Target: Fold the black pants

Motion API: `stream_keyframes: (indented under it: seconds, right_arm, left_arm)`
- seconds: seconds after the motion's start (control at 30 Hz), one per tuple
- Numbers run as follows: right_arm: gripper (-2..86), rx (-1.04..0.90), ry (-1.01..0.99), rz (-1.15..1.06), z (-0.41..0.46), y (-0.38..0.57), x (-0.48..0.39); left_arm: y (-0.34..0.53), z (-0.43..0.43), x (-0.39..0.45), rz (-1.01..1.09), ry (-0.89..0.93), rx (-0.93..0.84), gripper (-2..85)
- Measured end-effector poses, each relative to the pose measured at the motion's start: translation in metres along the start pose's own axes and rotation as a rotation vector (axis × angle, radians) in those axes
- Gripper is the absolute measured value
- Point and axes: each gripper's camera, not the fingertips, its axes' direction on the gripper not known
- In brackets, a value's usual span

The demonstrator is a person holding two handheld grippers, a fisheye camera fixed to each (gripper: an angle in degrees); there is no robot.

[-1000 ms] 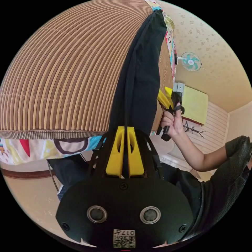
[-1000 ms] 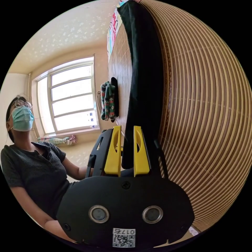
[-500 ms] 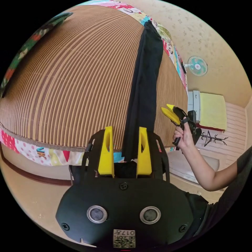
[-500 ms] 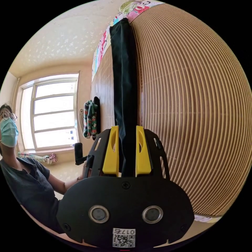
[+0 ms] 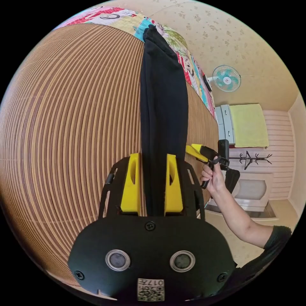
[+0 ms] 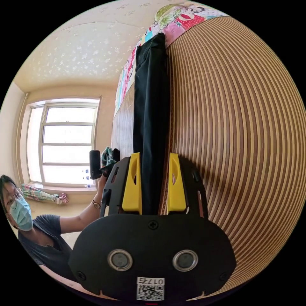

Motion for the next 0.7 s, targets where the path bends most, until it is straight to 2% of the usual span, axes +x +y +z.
stream_keyframes:
  seconds: [0.2, 0.3, 0.43, 0.47, 0.57, 0.7]
  right_arm:
    - [4.8, -0.063, -0.064, -0.013, 0.027, -0.005, 0.027]
    - [3.6, -0.026, -0.199, -0.067, 0.009, 0.012, 0.031]
    - [3.1, 0.081, -0.462, -0.13, -0.03, 0.051, 0.024]
    - [3.1, 0.08, -0.507, -0.166, -0.038, 0.066, 0.013]
    - [3.0, 0.045, -0.453, -0.267, -0.061, 0.109, -0.032]
    - [2.8, 0.05, -0.467, -0.389, -0.098, 0.181, -0.1]
  left_arm:
    - [-0.003, 0.028, -0.024, -0.101, 0.142, 0.017, 5.0]
    - [0.015, 0.021, -0.031, -0.065, 0.325, 0.018, 3.7]
    - [0.07, -0.03, -0.011, 0.085, 0.685, 0.148, 2.8]
    - [0.09, -0.047, 0.005, 0.132, 0.719, 0.166, 2.7]
    - [0.145, -0.095, 0.063, 0.281, 0.622, 0.183, 2.2]
    - [0.218, -0.151, 0.134, 0.403, 0.613, 0.204, 2.0]
